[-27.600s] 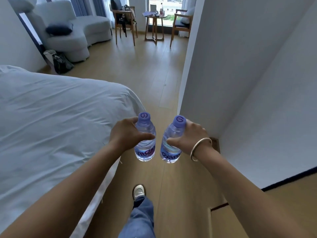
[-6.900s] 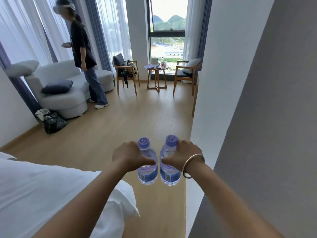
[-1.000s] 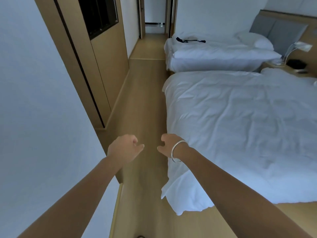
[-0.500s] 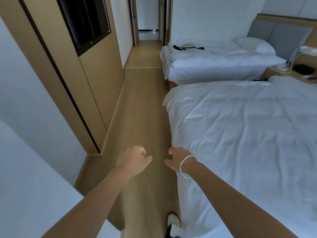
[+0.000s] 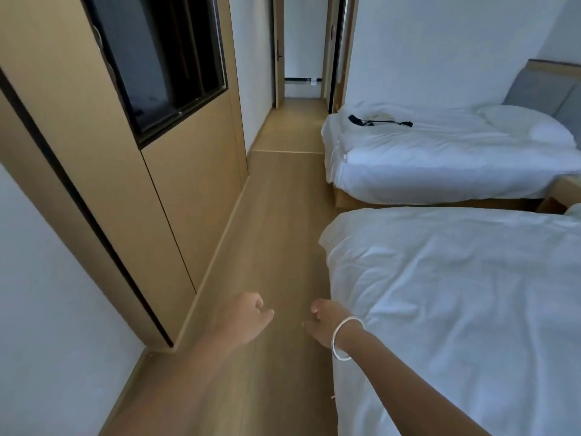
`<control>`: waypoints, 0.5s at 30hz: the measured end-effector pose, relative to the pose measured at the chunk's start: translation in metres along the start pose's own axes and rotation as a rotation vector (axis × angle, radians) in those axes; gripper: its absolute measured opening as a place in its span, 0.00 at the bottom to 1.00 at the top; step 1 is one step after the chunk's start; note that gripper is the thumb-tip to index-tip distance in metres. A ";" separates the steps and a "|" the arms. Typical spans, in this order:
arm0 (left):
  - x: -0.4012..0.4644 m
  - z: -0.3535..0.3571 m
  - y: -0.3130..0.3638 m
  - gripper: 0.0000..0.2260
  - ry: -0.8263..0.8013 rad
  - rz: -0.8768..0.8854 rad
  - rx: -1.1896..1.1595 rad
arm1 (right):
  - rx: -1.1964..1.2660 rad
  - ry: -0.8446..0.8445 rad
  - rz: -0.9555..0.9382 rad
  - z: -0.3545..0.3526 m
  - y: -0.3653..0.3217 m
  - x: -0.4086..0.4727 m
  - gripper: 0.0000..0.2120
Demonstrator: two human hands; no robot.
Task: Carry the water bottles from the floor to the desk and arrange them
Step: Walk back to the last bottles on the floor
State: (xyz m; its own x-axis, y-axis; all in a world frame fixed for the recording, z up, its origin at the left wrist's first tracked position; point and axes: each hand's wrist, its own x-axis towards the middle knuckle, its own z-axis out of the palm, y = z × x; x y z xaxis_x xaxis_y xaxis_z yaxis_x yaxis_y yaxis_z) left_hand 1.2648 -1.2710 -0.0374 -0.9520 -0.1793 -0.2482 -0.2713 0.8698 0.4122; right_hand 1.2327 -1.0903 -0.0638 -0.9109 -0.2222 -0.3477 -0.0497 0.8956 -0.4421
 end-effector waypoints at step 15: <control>0.282 -0.093 -0.004 0.12 0.034 0.024 -0.020 | 0.026 0.049 -0.007 -0.080 -0.073 0.282 0.16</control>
State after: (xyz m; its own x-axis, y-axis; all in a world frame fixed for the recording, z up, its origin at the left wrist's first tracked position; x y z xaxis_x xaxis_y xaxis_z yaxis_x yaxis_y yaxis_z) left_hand 0.9846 -1.3679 -0.0273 -0.9625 -0.1744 -0.2079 -0.2508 0.8646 0.4355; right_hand 0.9472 -1.1876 -0.0636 -0.9294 -0.2089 -0.3042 -0.0460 0.8835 -0.4663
